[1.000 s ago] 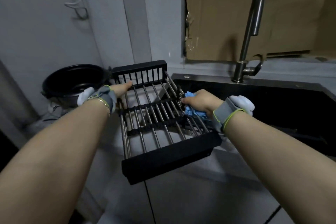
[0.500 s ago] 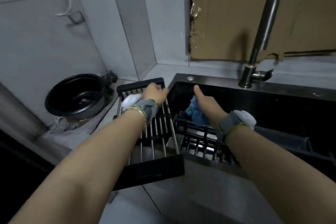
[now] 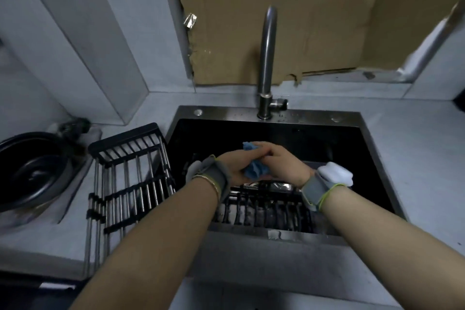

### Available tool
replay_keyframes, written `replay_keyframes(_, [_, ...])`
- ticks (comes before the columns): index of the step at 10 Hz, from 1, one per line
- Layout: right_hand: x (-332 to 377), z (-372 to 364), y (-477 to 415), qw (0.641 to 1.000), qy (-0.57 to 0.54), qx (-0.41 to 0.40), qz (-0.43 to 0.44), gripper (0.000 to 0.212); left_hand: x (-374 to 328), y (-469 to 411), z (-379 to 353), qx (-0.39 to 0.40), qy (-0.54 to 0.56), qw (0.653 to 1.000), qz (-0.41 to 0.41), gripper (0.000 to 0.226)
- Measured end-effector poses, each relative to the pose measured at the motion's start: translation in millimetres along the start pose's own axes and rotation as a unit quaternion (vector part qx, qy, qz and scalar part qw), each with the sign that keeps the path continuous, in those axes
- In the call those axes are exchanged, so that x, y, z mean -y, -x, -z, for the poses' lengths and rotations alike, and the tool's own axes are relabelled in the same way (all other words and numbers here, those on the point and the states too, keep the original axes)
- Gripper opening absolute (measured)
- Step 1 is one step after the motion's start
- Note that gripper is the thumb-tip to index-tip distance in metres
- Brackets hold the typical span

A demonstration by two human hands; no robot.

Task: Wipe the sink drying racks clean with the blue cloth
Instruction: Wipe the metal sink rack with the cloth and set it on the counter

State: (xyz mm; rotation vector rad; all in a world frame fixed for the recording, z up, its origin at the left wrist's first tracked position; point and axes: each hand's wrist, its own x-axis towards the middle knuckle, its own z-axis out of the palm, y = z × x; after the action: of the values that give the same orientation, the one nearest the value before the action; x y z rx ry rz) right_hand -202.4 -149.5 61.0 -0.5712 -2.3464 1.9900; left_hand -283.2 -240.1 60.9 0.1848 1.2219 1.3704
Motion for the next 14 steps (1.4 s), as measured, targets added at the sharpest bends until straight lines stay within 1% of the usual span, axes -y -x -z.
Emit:
replay_keyframes(1, [0.2,28.1,11.6,0.992,0.082,0.1,-0.004,0.055,-6.9,-2.9,-1.4,0.031,-0.073,0.997,0.009,0.019])
replay_keyframes(2, [-2.2,36.9,17.5,0.973,0.202,0.109,0.018,0.071,-6.2,-13.2,-8.1,0.016,-0.095,0.995,0.022,0.016])
replay_keyframes(3, [-17.0,39.0,13.3,0.932,0.351,0.05,0.078,0.062,-8.3,-23.9,-19.2,0.036,-0.148,0.988,0.038,0.018])
replay_keyframes(4, [-29.9,42.6,7.6,0.909,0.411,0.038,0.059,0.034,-5.6,-39.1,-27.9,-0.001,-0.286,0.954,0.084,0.016])
replay_keyframes(5, [-33.7,46.1,3.2,0.886,0.459,0.048,0.046,0.021,10.1,-58.0,-36.3,-0.088,-0.471,0.863,0.159,0.018])
replay_keyframes(6, [-39.3,51.7,-1.0,0.83,0.552,0.065,0.044,0.046,17.4,-66.6,-33.9,-0.097,-0.479,0.867,0.097,0.027])
replay_keyframes(7, [-43.1,52.5,-2.8,0.781,0.62,0.07,0.04,0.039,18.7,-63.4,-43.9,-0.101,-0.489,0.855,0.139,0.025])
replay_keyframes(8, [-47.4,57.1,-5.2,0.791,0.606,0.073,0.042,0.026,24.9,-72.4,-49.0,-0.126,-0.552,0.818,0.1,0.015])
replay_keyframes(9, [-48.7,58.4,-6.7,0.787,0.612,0.06,0.04,0.024,28.3,-85.8,-43.4,-0.163,-0.643,0.742,0.099,0.029])
replay_keyframes(10, [-51.2,58.1,-9.4,0.757,0.652,0.04,0.035,0.023,27.3,-83.8,-46.4,-0.186,-0.683,0.702,0.076,0.029])
replay_keyframes(11, [-50.2,56.8,-16.2,0.753,0.656,0.052,-0.017,0.013,32.9,-91.0,-50.4,-0.24,-0.699,0.669,0.075,0.02])
replay_keyframes(12, [-49.0,56.4,-14.4,0.761,0.643,0.053,-0.063,0.017,37.0,-88.6,-53.1,-0.237,-0.774,0.579,0.095,0.018])
replay_keyframes(13, [-52.4,55.8,-10.3,0.784,0.616,0.047,-0.054,0.022,34.4,-79.5,-48.2,-0.164,-0.83,0.533,-0.002,0.022])
replay_keyframes(14, [-52.1,45.6,-19.6,0.764,0.611,0.052,-0.202,0.02,32.7,-79.4,-43.5,-0.136,-0.868,0.477,-0.026,0.023])
